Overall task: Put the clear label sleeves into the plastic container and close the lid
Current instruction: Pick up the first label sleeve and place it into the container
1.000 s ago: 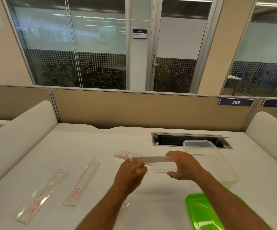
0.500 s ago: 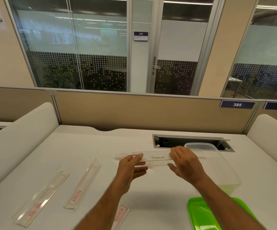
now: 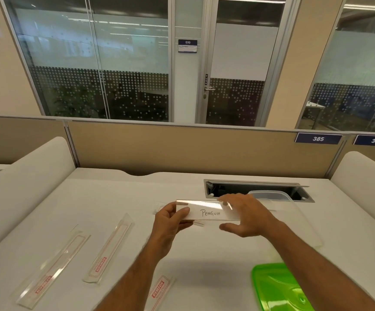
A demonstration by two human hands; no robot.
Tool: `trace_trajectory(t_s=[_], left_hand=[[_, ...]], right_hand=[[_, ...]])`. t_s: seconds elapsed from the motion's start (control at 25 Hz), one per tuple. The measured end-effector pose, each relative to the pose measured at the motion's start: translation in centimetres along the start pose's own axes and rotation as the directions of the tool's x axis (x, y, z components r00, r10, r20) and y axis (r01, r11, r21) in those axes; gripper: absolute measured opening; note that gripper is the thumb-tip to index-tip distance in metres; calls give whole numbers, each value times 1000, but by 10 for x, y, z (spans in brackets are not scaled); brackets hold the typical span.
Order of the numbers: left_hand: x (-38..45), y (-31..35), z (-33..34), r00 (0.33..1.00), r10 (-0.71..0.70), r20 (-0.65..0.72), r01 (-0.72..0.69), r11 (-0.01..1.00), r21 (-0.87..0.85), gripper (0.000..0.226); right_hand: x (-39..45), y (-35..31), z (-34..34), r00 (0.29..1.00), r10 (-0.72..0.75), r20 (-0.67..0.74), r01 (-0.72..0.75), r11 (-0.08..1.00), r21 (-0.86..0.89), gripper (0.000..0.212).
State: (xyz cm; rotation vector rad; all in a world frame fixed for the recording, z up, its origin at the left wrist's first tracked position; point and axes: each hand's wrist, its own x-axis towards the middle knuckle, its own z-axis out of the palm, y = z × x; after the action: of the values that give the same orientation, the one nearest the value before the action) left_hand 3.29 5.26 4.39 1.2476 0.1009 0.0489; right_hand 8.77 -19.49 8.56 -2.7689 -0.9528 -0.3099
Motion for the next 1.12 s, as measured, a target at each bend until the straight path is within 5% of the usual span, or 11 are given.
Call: trace_trajectory(t_s=[0.24,0.84,0.96,1.12], left_hand=[[4,-5,-5,999,34,-4,-34,999,-36,19],[28,-13,13,995,98,-21,-96,993,69,30],[36,-22,31,984,132,-116,-85,935,344,47],[41,-62,40,987,158,-26,-83,642,762,61]], right_hand=[[23,-2,-22,961,85,262,-108,991,74,71],[32,11,-21,941,142,306,-127,990,-68,64],[17,43,-24,933,278,228,-262,960,-97,60],[-9,96,-24,799,599,49,-590,797,-133,63]])
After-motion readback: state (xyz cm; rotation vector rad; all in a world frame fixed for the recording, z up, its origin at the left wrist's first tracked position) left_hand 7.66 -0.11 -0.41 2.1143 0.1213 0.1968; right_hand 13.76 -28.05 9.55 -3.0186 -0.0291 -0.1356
